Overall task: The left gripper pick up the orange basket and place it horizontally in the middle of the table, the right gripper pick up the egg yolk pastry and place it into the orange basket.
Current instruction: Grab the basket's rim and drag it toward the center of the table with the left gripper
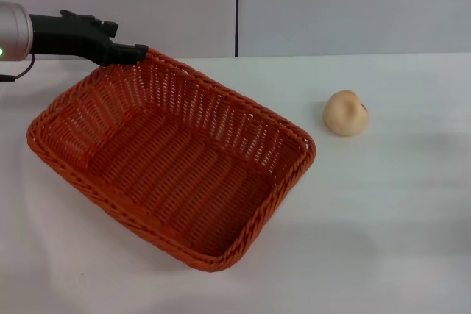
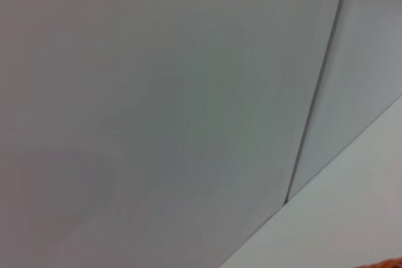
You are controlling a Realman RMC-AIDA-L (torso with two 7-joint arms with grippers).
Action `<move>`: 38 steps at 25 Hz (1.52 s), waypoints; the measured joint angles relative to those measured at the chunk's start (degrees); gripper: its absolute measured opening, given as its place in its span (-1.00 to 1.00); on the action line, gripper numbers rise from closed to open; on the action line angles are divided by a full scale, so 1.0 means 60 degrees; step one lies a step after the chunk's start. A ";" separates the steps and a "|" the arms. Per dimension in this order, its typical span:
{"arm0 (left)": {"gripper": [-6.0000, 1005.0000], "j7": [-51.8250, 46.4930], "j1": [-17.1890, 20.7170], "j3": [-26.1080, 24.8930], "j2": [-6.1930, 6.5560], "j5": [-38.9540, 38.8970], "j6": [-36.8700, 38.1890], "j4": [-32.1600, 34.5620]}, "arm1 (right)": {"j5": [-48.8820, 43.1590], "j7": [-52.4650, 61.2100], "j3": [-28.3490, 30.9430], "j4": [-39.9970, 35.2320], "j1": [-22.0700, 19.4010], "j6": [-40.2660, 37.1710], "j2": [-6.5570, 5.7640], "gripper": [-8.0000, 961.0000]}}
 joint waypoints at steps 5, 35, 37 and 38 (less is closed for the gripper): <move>0.50 -0.0090 0.0099 0.0013 0.0114 0.0062 0.0211 -0.0004 | 0.0000 0.0000 0.0000 0.0000 -0.0009 0.0047 0.0000 0.13; 0.15 -0.0374 0.0380 -0.0128 0.0255 0.0888 0.0827 0.0095 | 0.0000 0.0000 0.0015 -0.0044 0.0186 0.0431 -0.0007 0.11; -0.33 -0.0711 0.0352 -0.0169 0.0277 0.0891 0.0824 0.0117 | 0.0000 0.0000 0.0015 -0.0044 0.0186 0.0507 -0.0005 0.11; -0.38 -0.0711 0.0352 -0.0169 0.0277 0.0891 0.0824 0.0117 | 0.0000 0.0000 0.0015 -0.0044 0.0186 0.0507 -0.0005 0.11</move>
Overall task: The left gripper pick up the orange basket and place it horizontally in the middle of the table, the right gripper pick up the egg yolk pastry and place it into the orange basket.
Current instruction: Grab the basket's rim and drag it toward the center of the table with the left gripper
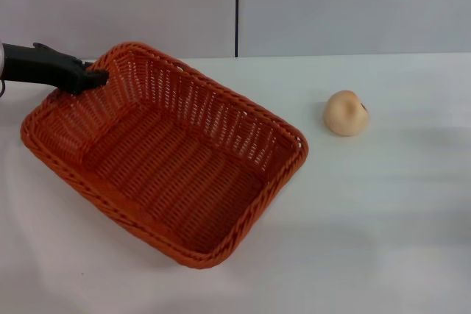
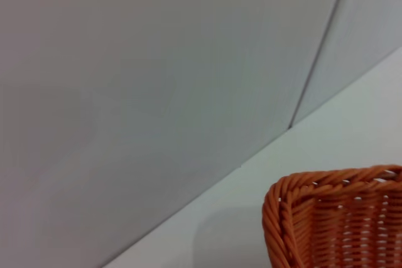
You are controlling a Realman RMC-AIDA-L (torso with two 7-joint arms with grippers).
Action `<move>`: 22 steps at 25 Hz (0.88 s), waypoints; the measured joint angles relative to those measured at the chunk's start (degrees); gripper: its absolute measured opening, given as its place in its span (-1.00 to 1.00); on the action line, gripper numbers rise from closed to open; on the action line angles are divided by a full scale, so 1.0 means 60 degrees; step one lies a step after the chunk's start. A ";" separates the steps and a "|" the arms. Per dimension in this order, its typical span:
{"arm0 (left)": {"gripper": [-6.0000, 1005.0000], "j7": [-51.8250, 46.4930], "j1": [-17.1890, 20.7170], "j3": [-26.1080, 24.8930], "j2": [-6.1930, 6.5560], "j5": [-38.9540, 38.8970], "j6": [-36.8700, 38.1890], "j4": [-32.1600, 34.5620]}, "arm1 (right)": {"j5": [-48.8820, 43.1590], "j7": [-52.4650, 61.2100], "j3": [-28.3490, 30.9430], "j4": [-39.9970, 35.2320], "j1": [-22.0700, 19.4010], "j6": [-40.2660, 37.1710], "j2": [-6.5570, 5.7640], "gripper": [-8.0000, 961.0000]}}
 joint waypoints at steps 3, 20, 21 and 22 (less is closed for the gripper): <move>-0.52 0.0000 0.0000 0.0000 0.0000 0.0000 0.0000 0.0000 | 0.0000 0.0000 0.0001 -0.0008 0.0000 0.0053 -0.0003 0.11; -0.63 -0.3444 -0.0262 -0.1338 -0.0065 -0.0079 0.2244 0.1408 | 0.0000 -0.0001 0.0000 -0.0105 -0.0005 0.0130 -0.0010 0.10; -0.63 -0.3444 -0.0262 -0.1338 -0.0065 -0.0079 0.2244 0.1408 | 0.0000 -0.0001 0.0000 -0.0105 -0.0005 0.0130 -0.0010 0.10; -0.63 -0.3501 -0.0255 -0.1339 -0.0070 -0.0082 0.2251 0.1398 | 0.0000 0.0000 0.0000 -0.0108 -0.0005 0.0147 -0.0011 0.10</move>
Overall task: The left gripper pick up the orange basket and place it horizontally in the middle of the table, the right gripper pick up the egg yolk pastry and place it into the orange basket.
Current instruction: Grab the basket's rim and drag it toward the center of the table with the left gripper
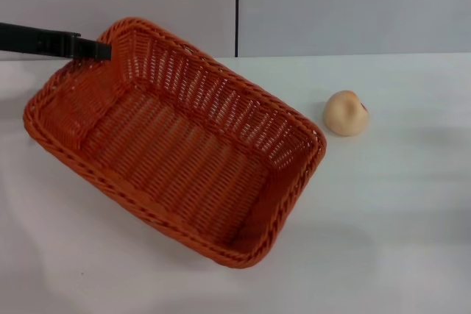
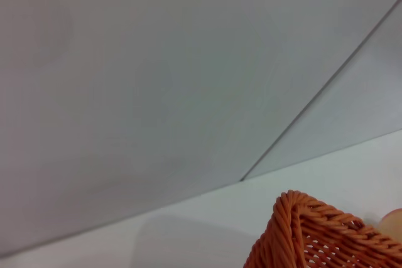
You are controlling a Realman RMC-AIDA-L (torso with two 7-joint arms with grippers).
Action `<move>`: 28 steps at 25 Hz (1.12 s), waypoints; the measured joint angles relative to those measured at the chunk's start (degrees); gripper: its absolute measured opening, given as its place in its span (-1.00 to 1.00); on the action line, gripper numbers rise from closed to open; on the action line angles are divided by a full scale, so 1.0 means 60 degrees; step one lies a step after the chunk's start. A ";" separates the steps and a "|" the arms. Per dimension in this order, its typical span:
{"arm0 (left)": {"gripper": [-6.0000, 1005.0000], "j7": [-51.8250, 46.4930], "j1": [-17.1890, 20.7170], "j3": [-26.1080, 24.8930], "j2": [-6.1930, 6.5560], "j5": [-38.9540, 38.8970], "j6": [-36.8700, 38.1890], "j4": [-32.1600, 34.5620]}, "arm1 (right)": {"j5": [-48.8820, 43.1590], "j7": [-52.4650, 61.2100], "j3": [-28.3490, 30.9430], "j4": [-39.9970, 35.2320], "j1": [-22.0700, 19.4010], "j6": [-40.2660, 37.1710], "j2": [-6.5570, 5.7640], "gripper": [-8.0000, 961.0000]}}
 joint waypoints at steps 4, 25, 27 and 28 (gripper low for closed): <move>-0.63 -0.0354 0.0129 -0.0008 -0.0031 -0.0004 0.0070 -0.0062 | 0.0000 0.0000 0.0000 -0.0017 0.0001 0.0054 0.0000 0.10; -0.59 -0.1374 0.1410 -0.0617 -0.0562 -0.0365 0.1346 0.0225 | 0.0000 0.0000 0.0000 -0.0142 0.0124 0.0202 -0.0014 0.09; -0.59 -0.1437 0.1516 -0.0553 -0.0562 -0.0352 0.1493 0.0226 | 0.0000 0.0000 0.0000 -0.0140 0.0134 0.0208 -0.0015 0.09; -0.59 -0.1437 0.1516 -0.0553 -0.0562 -0.0352 0.1493 0.0226 | 0.0000 0.0000 0.0000 -0.0140 0.0134 0.0208 -0.0015 0.09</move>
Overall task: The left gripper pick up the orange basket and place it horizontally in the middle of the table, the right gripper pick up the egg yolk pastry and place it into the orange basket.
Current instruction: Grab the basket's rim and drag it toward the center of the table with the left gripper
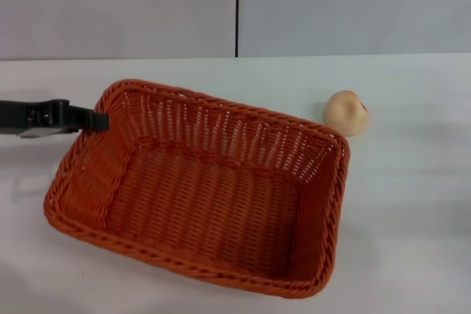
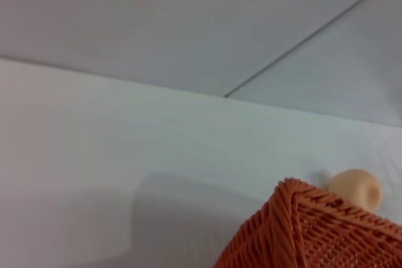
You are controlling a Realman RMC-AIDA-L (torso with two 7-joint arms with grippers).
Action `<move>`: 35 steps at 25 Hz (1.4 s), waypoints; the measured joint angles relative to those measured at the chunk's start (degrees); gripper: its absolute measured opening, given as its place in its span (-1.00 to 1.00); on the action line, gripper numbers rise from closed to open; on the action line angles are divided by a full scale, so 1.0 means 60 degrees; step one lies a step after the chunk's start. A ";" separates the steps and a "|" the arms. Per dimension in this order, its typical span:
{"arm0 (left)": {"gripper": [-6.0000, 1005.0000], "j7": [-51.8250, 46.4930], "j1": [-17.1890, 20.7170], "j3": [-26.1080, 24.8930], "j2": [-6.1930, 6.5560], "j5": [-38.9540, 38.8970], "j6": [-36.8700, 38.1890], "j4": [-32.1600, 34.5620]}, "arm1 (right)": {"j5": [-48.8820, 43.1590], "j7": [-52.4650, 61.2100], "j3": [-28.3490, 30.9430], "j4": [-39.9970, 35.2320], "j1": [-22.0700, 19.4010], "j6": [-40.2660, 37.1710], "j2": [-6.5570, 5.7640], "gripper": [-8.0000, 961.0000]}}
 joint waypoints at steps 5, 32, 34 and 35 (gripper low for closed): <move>-0.58 0.0088 0.0160 0.0134 0.0020 0.0052 0.0239 0.0001 | 0.0000 0.0000 0.0000 -0.0015 0.0038 0.0047 0.0000 0.09; -0.54 0.0221 0.0435 0.0030 0.0633 -0.0003 0.1647 -0.0110 | -0.0059 0.0000 -0.0017 -0.0059 0.0118 0.0233 0.0016 0.08; -0.53 0.0272 0.0423 0.0029 0.0776 -0.0005 0.1638 -0.0226 | -0.0059 -0.0001 -0.0015 -0.0052 0.0119 0.0234 0.0016 0.08; -0.53 0.0272 0.0423 0.0029 0.0776 -0.0005 0.1638 -0.0226 | -0.0059 -0.0001 -0.0015 -0.0052 0.0119 0.0234 0.0016 0.08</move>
